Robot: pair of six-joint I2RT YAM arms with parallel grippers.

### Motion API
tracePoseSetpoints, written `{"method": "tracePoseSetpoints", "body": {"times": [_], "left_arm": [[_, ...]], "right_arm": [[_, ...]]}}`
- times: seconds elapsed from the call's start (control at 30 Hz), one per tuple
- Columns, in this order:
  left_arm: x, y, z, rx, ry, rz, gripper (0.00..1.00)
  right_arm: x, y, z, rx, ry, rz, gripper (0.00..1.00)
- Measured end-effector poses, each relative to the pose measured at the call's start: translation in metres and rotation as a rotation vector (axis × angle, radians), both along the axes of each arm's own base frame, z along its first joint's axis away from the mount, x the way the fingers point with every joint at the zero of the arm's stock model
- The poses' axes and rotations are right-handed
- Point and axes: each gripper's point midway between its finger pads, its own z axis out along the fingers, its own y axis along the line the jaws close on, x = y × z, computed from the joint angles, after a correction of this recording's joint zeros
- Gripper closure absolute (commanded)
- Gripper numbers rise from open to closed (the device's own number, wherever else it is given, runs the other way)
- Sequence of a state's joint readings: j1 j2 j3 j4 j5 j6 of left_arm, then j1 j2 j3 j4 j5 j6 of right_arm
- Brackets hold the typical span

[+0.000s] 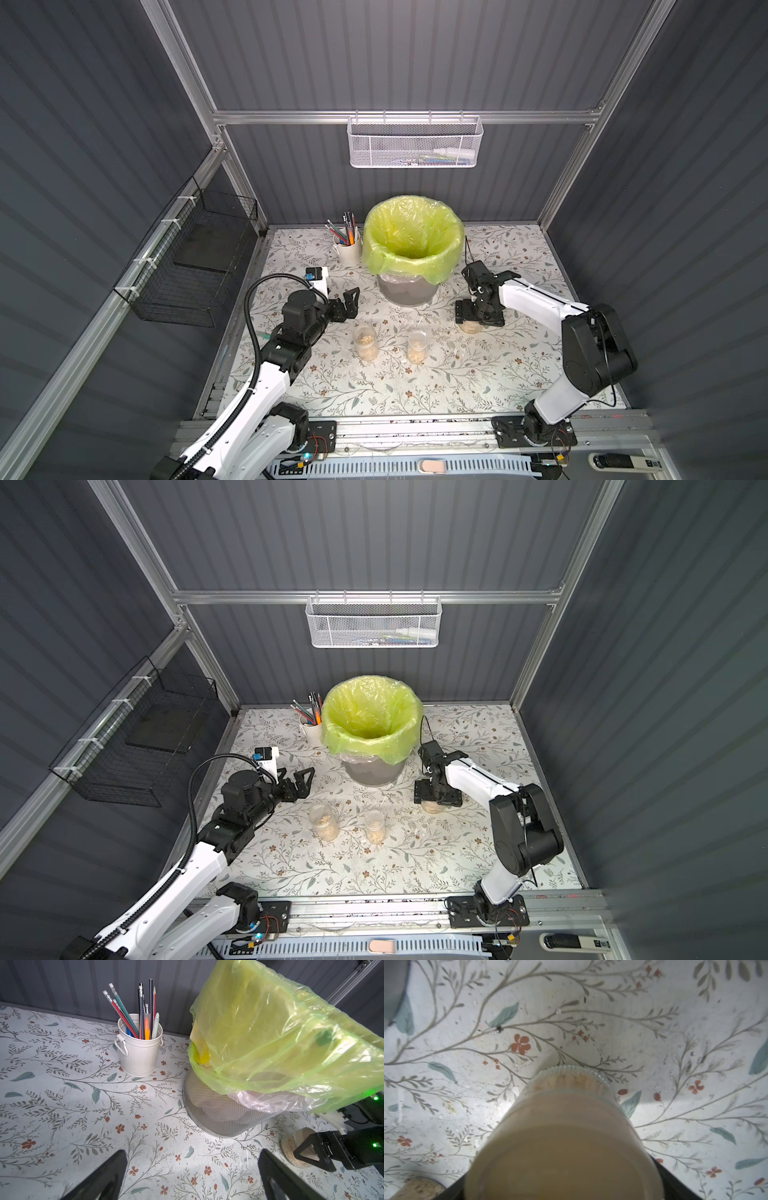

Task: Empty expired oatmeal from jars
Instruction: Pick up the jar from the center of the board.

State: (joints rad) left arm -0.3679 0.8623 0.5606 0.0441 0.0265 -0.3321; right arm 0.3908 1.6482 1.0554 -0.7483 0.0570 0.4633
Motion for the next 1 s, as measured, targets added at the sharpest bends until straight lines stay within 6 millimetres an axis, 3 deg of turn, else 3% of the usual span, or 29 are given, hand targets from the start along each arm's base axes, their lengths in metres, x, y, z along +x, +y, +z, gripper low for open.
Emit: {"method": "tracePoseSetpoints", "body": {"times": [0.43, 0.67, 1.0], "left_arm": [[0.000, -0.004, -0.004, 0.011, 0.007, -0.013, 0.00], [0.001, -0.005, -0.007, 0.017, 0.015, -0.017, 0.00], [0.002, -0.007, -0.014, 0.032, 0.032, -0.021, 0.00]], "right_arm": [[0.004, -0.002, 0.005, -0.006, -0.036, -0.010, 0.05], [0.013, 0.001, 0.012, 0.001, -0.065, -0.012, 0.13], [0.011, 0.000, 0.009, -0.001, -0.057, -0.015, 0.10]]}}
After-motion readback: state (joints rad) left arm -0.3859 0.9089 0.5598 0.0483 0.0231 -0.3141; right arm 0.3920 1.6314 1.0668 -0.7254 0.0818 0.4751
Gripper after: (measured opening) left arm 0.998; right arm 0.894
